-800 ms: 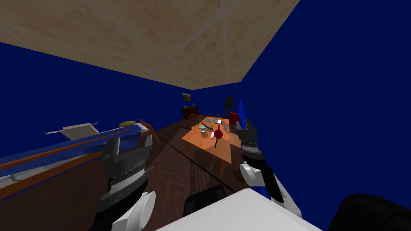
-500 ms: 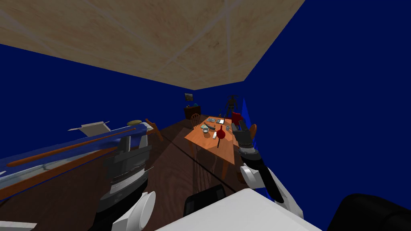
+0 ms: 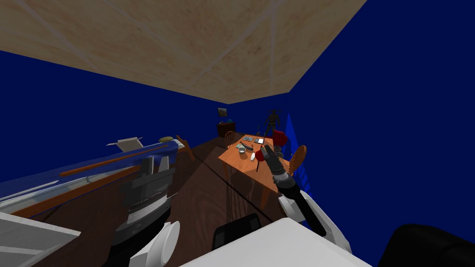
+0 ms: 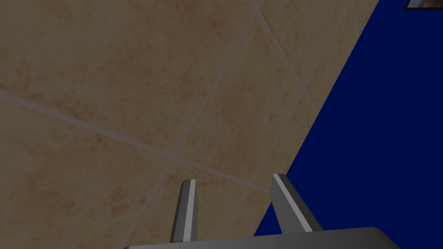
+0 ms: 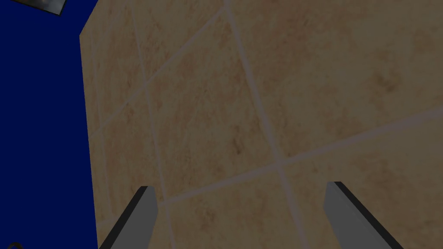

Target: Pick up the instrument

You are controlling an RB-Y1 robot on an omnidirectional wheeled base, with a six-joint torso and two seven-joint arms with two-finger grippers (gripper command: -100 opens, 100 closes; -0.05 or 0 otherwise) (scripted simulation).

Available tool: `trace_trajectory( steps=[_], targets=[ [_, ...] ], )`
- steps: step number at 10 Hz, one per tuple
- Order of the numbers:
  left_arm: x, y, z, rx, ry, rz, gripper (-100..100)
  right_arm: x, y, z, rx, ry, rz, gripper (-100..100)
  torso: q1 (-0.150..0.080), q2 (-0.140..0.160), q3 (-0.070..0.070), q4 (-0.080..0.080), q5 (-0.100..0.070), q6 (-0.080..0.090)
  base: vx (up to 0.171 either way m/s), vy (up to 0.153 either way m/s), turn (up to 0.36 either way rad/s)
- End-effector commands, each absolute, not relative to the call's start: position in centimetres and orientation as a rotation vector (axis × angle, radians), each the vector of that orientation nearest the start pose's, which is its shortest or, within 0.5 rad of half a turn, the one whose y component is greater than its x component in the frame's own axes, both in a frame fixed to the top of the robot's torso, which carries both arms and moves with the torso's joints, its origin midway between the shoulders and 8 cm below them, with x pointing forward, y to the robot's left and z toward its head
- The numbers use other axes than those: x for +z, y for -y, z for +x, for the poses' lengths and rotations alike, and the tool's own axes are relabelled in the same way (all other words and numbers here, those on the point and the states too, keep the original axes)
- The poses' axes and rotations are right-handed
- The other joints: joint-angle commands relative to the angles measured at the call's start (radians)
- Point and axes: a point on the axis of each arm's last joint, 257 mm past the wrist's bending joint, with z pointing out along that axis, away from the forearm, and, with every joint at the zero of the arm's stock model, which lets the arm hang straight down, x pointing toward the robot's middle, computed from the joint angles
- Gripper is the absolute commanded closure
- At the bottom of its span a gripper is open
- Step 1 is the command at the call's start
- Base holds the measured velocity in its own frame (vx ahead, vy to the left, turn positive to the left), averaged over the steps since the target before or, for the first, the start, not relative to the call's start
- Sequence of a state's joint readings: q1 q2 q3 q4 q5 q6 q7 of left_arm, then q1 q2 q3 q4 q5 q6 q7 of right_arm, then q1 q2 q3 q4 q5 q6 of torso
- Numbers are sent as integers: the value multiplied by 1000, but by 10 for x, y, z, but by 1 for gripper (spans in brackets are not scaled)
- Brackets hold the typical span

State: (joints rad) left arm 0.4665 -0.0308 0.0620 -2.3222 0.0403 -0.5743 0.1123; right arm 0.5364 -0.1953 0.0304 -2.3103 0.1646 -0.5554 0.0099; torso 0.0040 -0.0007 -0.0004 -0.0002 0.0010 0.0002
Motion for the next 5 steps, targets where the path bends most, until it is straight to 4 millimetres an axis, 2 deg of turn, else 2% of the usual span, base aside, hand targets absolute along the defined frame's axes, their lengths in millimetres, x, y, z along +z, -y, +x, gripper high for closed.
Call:
trace_trajectory(
  steps=[1,2,3,4,5],
  targets=[
    [67,-298,317,-1412,-430,-607,0,7,211,336,1218,-925,322,-100,0,0,0,0,0,0,15,65,150],
    [67,-298,317,-1412,-430,-607,0,6,209,336,1208,-933,311,-100,0,0,0,0,0,0,13,43,70],
    [67,-298,317,-1412,-430,-607,0,-13,198,339,1199,-1009,282,-100,-1,0,0,0,0,0,19,50,152],
    [67,-298,317,-1412,-430,-607,0,-14,195,339,1186,-1018,268,-100,-1,0,0,0,0,0,24,45,85],
    [67,-298,317,-1412,-430,-607,0,-35,185,340,1177,-1097,238,-100,-1,0,0,0,0,0,26,58,168]
  ],
)
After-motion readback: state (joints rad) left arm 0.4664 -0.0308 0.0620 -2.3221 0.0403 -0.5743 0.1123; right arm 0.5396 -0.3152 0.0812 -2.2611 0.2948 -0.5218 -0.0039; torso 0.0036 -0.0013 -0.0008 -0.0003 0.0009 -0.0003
